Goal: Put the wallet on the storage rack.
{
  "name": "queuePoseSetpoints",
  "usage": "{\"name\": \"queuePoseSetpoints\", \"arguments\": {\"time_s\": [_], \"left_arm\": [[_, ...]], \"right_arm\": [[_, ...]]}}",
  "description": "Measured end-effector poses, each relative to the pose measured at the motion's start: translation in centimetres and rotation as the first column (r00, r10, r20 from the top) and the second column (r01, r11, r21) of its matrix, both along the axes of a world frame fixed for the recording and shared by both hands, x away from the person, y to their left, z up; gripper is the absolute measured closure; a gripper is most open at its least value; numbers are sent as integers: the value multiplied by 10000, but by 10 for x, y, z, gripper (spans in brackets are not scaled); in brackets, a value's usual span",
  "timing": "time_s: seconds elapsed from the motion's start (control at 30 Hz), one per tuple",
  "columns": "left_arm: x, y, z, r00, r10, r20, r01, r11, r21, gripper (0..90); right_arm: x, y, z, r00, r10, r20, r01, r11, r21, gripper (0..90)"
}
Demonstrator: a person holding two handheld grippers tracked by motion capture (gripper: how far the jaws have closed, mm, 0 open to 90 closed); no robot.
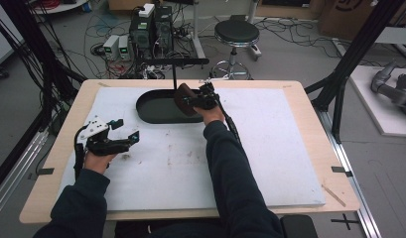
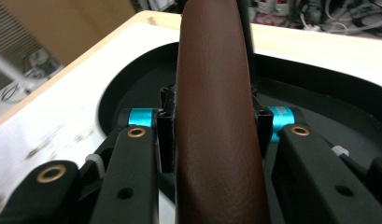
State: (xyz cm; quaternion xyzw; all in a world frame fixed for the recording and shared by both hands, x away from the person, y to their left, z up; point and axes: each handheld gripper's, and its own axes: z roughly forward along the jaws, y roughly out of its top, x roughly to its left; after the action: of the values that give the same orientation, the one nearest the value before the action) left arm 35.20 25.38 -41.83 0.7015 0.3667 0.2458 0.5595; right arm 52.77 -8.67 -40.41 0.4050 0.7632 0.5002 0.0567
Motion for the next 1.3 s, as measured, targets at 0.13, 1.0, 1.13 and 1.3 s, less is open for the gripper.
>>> {"name": "queuePoseSetpoints", "arguments": {"time_s": [0.13, 1.0, 1.13, 1.3], "left_arm": [[0, 0, 0, 10000, 7, -33, -7, 10000, -62, 168], [1, 0, 2, 9998, 58, -164, -63, 9996, -280, 168], [2, -1, 4, 9999, 41, -153, -46, 9995, -322, 168], [4, 0, 5, 9997, 169, -160, -175, 9990, -419, 168]], "right_arm": [[6, 6, -12, 9993, -318, -205, 317, 9995, -63, 646], [-65, -113, 39, 9783, -147, 2066, 573, 9778, -2017, 245], [-90, -136, 38, 9787, -47, 2053, 579, 9654, -2542, 206], [-124, -162, 31, 9631, -7, 2693, 720, 9642, -2550, 207]]}}
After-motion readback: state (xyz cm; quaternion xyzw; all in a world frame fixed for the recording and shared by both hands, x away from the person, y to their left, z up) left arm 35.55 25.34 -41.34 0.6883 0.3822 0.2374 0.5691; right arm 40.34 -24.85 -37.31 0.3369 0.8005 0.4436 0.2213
